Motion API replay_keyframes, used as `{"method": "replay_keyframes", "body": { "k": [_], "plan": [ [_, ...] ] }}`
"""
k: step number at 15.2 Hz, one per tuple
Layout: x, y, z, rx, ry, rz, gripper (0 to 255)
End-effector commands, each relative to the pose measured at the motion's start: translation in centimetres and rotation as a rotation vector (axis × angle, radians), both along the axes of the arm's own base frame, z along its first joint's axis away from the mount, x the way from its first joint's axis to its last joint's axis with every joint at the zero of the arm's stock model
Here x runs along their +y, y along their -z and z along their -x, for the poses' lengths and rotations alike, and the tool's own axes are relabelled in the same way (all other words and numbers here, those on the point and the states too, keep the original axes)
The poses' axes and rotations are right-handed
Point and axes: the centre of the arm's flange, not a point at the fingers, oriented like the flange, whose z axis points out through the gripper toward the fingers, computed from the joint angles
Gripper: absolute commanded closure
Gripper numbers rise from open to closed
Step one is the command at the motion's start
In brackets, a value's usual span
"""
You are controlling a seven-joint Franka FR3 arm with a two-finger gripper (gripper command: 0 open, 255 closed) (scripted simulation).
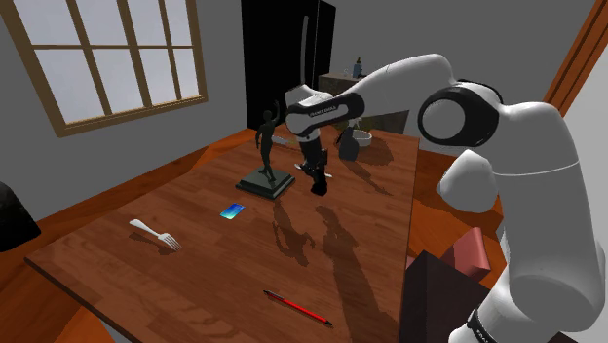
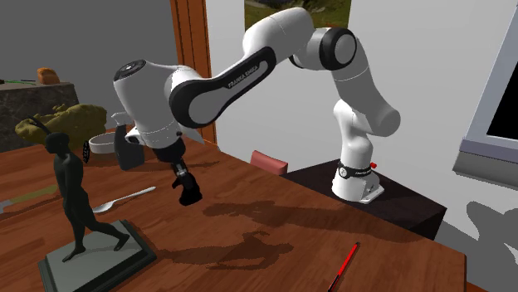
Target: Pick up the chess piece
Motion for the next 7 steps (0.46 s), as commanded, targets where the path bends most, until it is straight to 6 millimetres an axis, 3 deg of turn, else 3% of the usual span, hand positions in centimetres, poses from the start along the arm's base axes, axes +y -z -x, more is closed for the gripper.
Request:
{"method": "replay_keyframes", "body": {
  "k": [1,5,7],
  "plan": [
    [0.0,-1.1,0.0,0.0,0.0,0.0,255],
    [0.0,-3.3,0.0,0.0,0.0,0.0,255],
    [0.0,-3.3,0.0,0.0,0.0,0.0,255]
  ]
}}
